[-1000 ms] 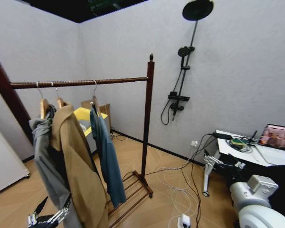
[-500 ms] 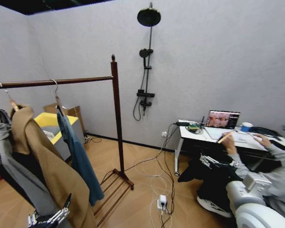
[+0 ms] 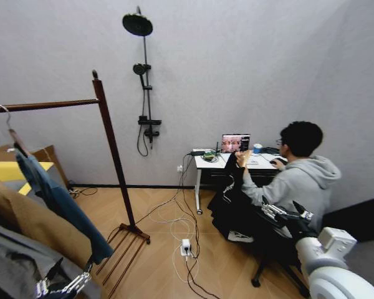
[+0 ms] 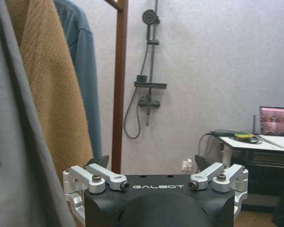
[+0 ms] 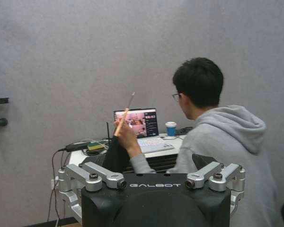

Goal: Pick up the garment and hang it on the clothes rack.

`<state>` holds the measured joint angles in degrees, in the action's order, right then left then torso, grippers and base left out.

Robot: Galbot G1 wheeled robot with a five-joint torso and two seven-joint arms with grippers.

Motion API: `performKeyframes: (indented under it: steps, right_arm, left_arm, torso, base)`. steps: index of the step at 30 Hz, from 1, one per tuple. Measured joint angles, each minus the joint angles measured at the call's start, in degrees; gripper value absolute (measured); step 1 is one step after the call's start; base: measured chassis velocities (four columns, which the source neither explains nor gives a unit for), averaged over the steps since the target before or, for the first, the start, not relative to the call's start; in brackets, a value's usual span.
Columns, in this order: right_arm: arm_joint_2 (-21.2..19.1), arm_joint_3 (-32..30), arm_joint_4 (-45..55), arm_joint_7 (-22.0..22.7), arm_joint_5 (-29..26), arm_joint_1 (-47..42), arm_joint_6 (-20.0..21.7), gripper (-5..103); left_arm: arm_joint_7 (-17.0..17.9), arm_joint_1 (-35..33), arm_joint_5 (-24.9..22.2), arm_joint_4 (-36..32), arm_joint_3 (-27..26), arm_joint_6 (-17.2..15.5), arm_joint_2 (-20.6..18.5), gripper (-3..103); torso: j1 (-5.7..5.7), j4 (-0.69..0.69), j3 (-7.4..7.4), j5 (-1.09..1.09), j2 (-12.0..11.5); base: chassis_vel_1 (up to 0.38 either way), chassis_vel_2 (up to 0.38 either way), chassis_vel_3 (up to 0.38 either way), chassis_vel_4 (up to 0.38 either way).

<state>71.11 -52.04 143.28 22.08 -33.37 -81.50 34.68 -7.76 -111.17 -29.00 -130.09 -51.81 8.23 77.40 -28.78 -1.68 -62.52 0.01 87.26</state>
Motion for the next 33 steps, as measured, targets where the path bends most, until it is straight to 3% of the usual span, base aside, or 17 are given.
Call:
performKeyframes:
  steps: [33]
  right_arm:
    - [1.87, 3.36, -1.11, -1.29, 2.57, -0.37, -2.63, 100]
  left_arm:
    - [0.03, 0.0, 0.0, 0.0, 0.0, 0.0, 0.0, 100]
  torso:
    - [0.0, 0.03, 0.0, -0.02, 0.0]
  base:
    - [0.155, -0.165, -0.169, 0.15]
